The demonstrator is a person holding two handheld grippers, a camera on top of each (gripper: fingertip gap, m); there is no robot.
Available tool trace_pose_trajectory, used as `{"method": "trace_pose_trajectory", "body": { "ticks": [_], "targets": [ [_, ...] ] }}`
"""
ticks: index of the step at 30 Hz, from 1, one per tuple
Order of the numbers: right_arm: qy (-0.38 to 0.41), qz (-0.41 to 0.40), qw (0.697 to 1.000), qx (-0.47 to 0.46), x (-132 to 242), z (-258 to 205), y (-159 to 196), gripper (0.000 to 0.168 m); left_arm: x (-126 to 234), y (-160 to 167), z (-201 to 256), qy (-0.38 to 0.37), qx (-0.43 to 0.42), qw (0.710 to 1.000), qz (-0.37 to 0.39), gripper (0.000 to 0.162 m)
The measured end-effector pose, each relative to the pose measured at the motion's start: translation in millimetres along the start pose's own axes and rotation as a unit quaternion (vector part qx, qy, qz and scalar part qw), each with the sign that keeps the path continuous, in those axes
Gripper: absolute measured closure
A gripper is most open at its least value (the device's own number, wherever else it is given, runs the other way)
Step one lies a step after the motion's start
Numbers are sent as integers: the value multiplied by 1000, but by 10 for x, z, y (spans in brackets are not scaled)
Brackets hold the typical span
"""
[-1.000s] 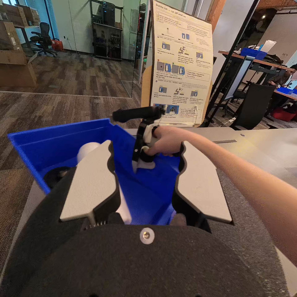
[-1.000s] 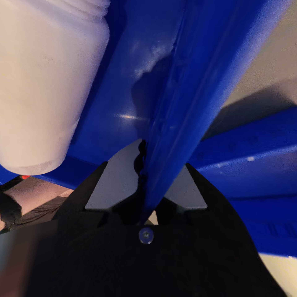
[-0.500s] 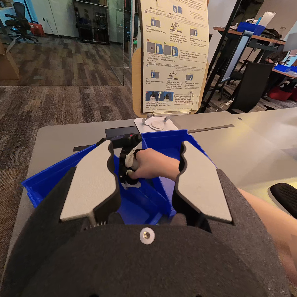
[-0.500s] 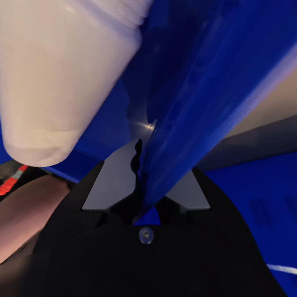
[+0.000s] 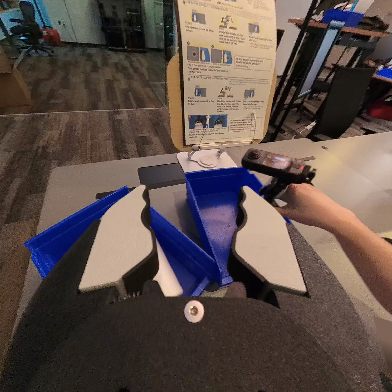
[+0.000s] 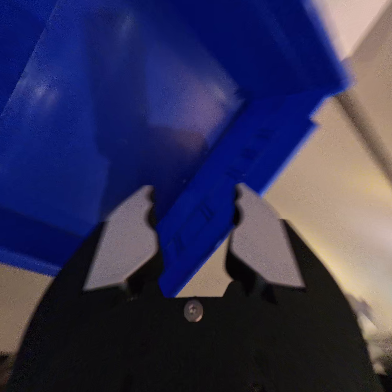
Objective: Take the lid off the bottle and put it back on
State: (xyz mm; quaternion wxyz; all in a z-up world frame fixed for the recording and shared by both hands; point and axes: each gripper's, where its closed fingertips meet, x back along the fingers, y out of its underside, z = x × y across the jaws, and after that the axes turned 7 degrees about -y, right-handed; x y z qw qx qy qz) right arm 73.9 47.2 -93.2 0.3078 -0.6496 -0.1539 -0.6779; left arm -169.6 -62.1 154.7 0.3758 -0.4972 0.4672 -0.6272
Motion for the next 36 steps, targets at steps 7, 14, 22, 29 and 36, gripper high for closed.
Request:
{"method": "trace_pose_trajectory", "body": {
  "ticks": [7,14,22,29,36],
  "targets": [
    [55,16,998,6,141,355,202,94,-87,61,414,11,-63,998,-12,84],
    [59,-2,996,-69,120,654,482,90,-119,113,485,19,-72,997,-24,82],
    [-113,-76,981,-139,-226,573,810,148,-143,170,565,36,-84,995,-37,82],
    [-181,-61,962,-196,-225,1162,1219,161,-199,200,616,40,-96,994,-45,84],
    [-140,-82,953,-256,-174,2094,2106,160,-335,341,770,55,-117,989,-78,84]
  ]
}}
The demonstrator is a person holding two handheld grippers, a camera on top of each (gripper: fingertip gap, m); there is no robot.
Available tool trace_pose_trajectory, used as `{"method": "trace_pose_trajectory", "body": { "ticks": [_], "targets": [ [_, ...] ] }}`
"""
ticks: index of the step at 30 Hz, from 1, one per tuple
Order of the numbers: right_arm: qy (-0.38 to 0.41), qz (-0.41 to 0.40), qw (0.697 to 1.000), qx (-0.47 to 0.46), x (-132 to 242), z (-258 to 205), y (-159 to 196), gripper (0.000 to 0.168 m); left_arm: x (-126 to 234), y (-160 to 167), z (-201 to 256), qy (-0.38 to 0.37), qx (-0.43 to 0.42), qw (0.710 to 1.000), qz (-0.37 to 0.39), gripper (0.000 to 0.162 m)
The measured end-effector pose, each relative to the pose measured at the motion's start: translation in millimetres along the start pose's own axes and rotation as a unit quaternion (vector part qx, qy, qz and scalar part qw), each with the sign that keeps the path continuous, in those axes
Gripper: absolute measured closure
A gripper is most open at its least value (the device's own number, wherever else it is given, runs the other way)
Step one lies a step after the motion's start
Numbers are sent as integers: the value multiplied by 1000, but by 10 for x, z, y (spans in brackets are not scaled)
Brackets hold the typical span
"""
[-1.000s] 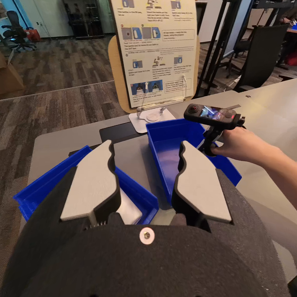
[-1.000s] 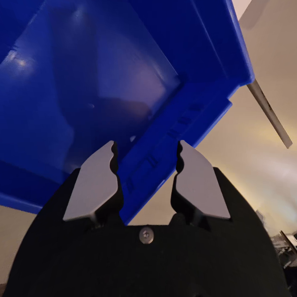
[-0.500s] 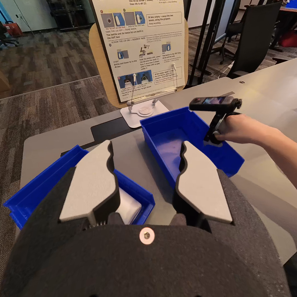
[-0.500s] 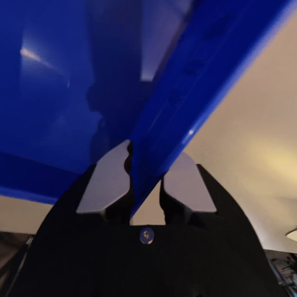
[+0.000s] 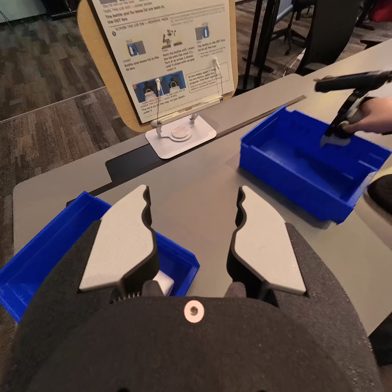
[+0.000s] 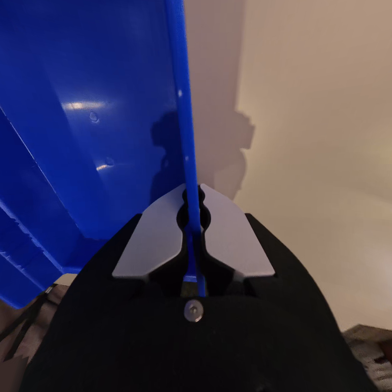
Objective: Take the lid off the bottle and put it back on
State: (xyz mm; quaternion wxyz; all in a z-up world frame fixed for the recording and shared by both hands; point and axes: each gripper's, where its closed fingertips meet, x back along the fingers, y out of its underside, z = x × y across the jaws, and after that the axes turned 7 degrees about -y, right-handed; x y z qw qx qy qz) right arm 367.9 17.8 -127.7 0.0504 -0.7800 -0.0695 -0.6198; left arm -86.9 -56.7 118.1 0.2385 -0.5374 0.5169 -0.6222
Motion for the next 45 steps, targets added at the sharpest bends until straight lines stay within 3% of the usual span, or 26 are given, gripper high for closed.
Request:
{"method": "trace_pose_trajectory", "body": {
  "ticks": [6,12,21,24,26,28,31,34,35,36,40,43,45],
  "targets": [
    [4,24,998,-61,192,883,203,160,-161,12,146,-12,-34,999,-13,84],
    [1,23,996,-84,285,1315,304,159,-301,160,160,-12,-44,997,-59,82],
    [14,26,998,-58,313,1455,254,158,-212,328,-479,-70,21,993,-91,81],
    [78,44,995,-34,422,1546,259,140,-65,527,-929,-125,60,983,-117,81],
    [128,106,986,-28,695,1564,182,129,56,702,-1243,-166,91,972,-141,83],
    [175,207,962,-21,1134,1493,73,128,165,877,-1526,-199,128,959,-158,89],
    [214,380,899,31,1922,1119,-53,128,291,1219,-1869,-238,188,931,-206,91],
    [186,541,814,100,2521,565,-103,109,305,1515,-2098,-264,224,905,-247,85],
    [155,582,789,119,2638,369,-131,110,253,1584,-2130,-258,229,903,-257,83],
    [98,603,780,136,2675,158,-170,110,186,1662,-2145,-248,233,901,-268,83],
    [-118,574,792,172,2472,-500,-335,109,101,2105,-2268,-264,233,864,-360,78],
    [-136,578,777,210,2241,-671,-441,110,69,2324,-2338,-266,245,845,-394,81],
    [-88,550,796,235,2065,-642,-548,107,51,2461,-2363,-261,260,833,-413,86]
  ]
}}
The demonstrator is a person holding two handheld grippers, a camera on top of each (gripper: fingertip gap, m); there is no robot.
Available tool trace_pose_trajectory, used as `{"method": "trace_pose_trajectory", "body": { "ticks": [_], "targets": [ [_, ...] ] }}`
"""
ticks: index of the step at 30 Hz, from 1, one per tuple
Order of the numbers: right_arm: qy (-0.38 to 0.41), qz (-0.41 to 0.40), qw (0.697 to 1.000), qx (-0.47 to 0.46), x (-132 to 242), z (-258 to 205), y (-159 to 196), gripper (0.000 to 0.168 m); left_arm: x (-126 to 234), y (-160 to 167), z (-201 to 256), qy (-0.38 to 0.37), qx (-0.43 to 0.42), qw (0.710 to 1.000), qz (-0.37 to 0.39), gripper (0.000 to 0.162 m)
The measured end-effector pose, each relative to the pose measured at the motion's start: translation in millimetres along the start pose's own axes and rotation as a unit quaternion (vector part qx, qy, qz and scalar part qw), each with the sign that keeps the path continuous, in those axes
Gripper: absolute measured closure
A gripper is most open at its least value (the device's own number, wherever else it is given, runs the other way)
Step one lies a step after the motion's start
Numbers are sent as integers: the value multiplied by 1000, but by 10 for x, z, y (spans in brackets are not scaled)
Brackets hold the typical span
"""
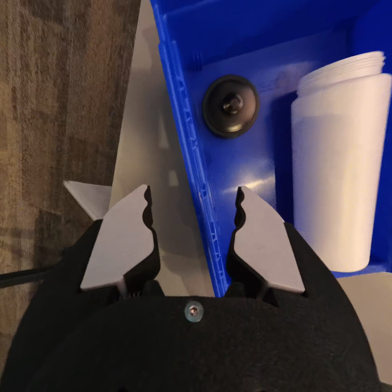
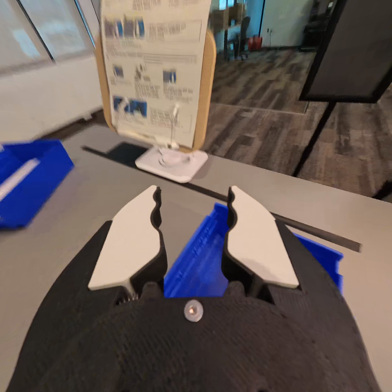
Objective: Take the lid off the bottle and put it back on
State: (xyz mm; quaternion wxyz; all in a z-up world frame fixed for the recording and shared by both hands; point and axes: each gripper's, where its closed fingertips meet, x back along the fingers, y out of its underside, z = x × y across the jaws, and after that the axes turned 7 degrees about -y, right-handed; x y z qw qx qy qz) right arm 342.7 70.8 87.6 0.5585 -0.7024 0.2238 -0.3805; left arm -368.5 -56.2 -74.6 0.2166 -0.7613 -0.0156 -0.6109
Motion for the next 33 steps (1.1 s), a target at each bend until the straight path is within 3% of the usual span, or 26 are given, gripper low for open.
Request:
{"method": "trace_pose_trajectory", "body": {
  "ticks": [5,8,9,12,15,20,29,33],
  "targets": [
    [93,-103,986,92,-109,177,269,107,-270,112,27,22,-5,998,-62,96],
    [62,-101,989,93,-222,35,283,107,-368,-1,87,26,-34,998,-43,142],
    [57,-85,990,99,-244,1,237,109,-386,-30,109,24,-45,998,-39,151],
    [80,-49,988,121,-224,-8,109,122,-405,-133,188,21,-92,995,-17,149],
    [79,-74,986,126,-237,-24,188,122,-429,-309,366,44,-145,988,27,148],
    [73,-107,984,121,-351,-20,351,122,-465,-528,598,16,-255,963,90,140],
    [78,-144,977,140,-463,-32,493,122,-462,-589,708,19,-275,956,101,140],
    [92,-152,974,143,-430,6,502,121,-331,-662,608,-14,-249,961,120,124]
  ]
}}
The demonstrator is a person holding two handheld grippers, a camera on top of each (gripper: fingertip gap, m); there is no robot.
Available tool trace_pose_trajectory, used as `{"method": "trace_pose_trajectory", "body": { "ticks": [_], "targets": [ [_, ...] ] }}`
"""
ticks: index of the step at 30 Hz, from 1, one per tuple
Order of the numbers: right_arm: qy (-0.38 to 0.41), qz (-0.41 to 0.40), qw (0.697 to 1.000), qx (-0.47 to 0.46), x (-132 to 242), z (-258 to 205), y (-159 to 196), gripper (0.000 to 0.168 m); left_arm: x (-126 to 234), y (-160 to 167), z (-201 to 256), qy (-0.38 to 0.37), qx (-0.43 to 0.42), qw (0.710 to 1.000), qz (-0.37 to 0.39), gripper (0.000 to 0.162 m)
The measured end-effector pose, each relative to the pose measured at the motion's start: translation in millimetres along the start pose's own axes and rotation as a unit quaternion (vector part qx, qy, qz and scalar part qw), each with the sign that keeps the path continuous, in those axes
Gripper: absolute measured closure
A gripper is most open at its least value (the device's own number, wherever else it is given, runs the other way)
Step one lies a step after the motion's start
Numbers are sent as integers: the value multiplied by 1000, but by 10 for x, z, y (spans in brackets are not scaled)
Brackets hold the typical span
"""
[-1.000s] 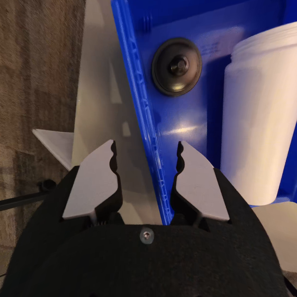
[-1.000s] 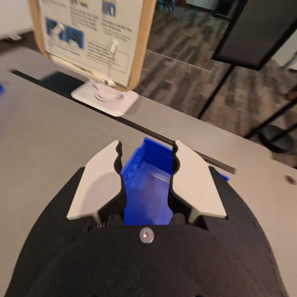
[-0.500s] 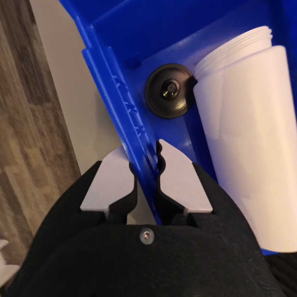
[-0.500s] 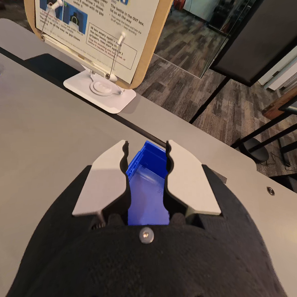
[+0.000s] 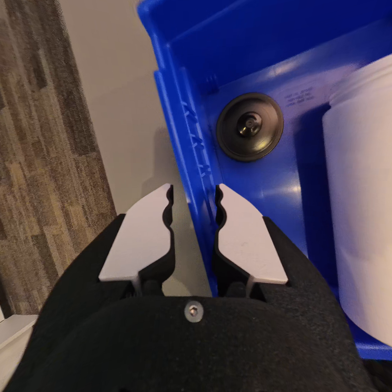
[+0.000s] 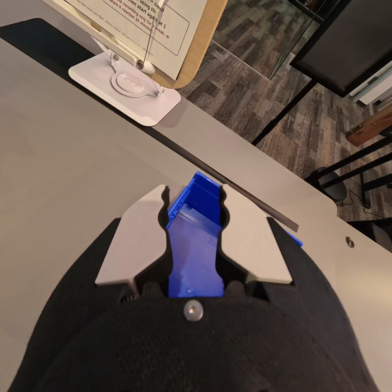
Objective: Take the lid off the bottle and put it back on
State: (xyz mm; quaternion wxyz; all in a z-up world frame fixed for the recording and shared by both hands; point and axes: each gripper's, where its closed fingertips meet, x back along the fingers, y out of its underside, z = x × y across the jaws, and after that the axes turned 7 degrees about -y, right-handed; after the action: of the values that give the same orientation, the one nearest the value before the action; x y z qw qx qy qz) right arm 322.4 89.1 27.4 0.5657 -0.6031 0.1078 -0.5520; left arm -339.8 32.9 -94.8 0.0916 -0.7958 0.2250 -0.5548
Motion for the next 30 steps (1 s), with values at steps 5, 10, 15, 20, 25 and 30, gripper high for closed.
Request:
{"method": "trace_pose_trajectory", "body": {
  "ticks": [5,10,15,20,25,30],
  "targets": [
    [1,8,1000,-3,37,16,-29,122,634,-373,158,43,52,993,101,100],
    [-3,-7,1000,-1,20,-9,15,121,1058,-598,792,172,54,974,136,81],
    [-9,-20,1000,3,-5,-48,44,120,818,-530,1182,205,78,975,34,76],
    [-11,-31,999,8,-36,-65,73,120,552,-470,1463,257,114,959,-40,79],
    [-10,-47,999,17,-89,-81,118,119,328,-344,1431,200,103,971,-85,75],
    [-9,-64,998,27,-136,-101,162,118,242,-289,1459,180,87,974,-105,73]
  ]
}}
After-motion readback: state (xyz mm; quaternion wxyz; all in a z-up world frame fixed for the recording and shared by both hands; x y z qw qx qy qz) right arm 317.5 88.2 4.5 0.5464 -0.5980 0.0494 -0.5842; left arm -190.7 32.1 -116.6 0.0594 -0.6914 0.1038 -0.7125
